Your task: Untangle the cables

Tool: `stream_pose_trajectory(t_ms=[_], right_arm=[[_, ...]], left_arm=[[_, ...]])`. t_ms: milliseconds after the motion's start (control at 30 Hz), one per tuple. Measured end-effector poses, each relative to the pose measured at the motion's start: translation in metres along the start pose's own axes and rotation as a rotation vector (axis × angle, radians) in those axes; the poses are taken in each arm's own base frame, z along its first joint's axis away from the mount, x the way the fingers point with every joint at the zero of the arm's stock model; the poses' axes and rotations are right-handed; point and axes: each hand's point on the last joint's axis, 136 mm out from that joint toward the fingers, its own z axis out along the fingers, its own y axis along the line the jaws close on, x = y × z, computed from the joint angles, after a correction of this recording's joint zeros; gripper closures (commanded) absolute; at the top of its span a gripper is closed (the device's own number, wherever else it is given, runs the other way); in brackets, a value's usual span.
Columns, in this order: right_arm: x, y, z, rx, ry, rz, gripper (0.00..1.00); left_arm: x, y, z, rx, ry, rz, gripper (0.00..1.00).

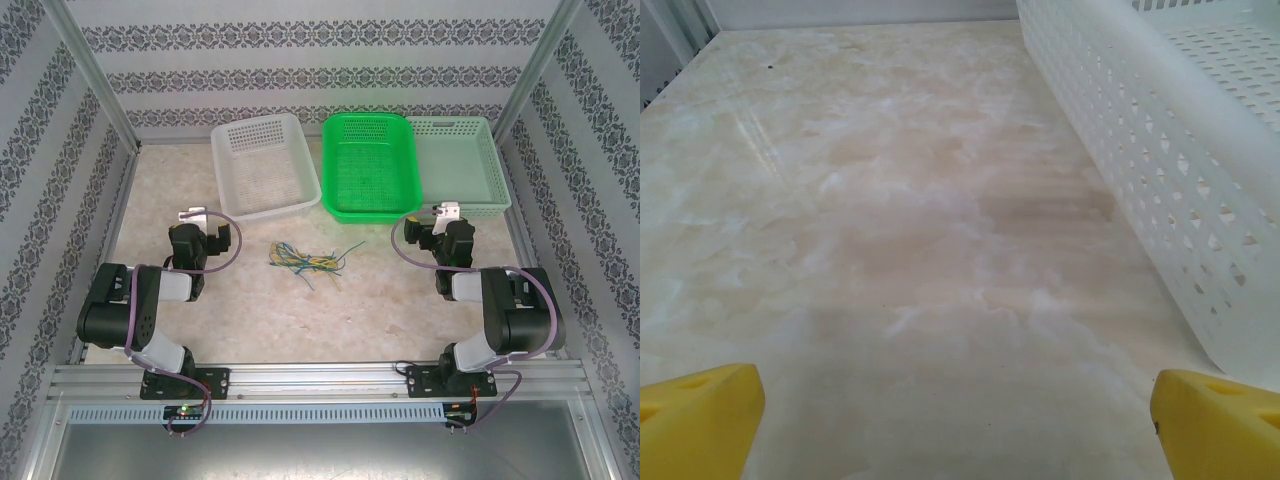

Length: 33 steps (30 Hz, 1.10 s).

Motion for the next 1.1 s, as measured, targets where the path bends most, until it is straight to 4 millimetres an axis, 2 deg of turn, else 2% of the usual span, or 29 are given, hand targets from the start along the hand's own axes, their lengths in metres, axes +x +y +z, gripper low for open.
stream_pose_trajectory(t_ms=[467, 667, 733, 800, 867, 933, 1000, 1100], right_arm=[[0.0, 0.0, 0.0, 0.001, 0.0, 0.0, 0.02], [-0.005, -0.011, -0.005, 0.067, 0.028, 0.027, 0.02], [-0.017, -0.012, -0.011, 0.08, 0.049, 0.061, 0.02], [-0.038, -0.009, -0.018, 0.067, 0.046, 0.08, 0.02], [-0.051, 0.001, -0.028, 0.048, 0.056, 0.072, 0.02], [-0.056, 0.018, -0.04, 0.01, 0.079, 0.057, 0.02], [-0.053, 0.033, -0.054, -0.03, 0.111, 0.066, 0.04], [-0.049, 0.037, -0.067, -0.039, 0.143, 0.127, 0.07]], left_arm=[[0.0, 0.0, 0.0, 0.0, 0.0, 0.0, 0.0], [-0.002, 0.007, -0.004, -0.039, 0.018, -0.012, 0.0], [-0.012, 0.015, -0.009, -0.084, 0.046, -0.043, 0.0], [-0.035, 0.025, -0.018, -0.141, 0.058, -0.103, 0.0], [-0.06, 0.034, -0.031, -0.185, 0.054, -0.174, 0.0], [-0.075, 0.039, -0.046, -0.209, 0.043, -0.246, 0.0], [-0.077, 0.042, -0.062, -0.215, 0.054, -0.317, 0.0], [-0.069, 0.04, -0.077, -0.202, 0.09, -0.379, 0.0]])
